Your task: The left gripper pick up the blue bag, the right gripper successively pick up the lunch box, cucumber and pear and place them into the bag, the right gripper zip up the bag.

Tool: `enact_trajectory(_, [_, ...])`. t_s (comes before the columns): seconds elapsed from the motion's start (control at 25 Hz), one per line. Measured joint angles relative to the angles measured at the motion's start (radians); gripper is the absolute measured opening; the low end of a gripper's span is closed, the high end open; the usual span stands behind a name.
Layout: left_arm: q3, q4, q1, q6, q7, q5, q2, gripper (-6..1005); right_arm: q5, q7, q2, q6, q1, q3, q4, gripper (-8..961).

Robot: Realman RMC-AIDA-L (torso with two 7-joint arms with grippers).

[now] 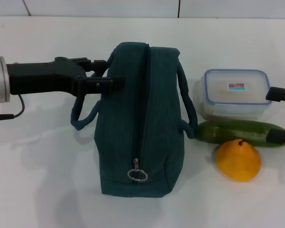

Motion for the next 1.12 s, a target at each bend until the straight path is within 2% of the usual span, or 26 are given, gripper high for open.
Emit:
enact_trajectory(0.52, [-0.012,-0.118,-0.056,-0.017,0.062,0.008,0.007,713,-0.001,-0.006,0.004,0.008,-0.008,-0.006,0.010,768])
enact_trajectory(0.8, [-0.012,-0.145,-0.077,-0.019,0.063,0.009,0.009,433,-0.002,-0.038,0.013,0.031,-0.013,-0.005,0.032,768])
enact_trajectory(0.96, [-0.012,-0.146,-0.077,-0.019,0.074,-0.001,0.009,240,-0.002,-0.066,0.019,0.065,-0.014,0.001,0.073,768])
enact_trajectory(1.12, [-0.012,-0.156,-0.085,-0.019,0.091,-0.006,0.006,101,0.008,-0.080,0.024,0.114,-0.007,0.005,0.125,768])
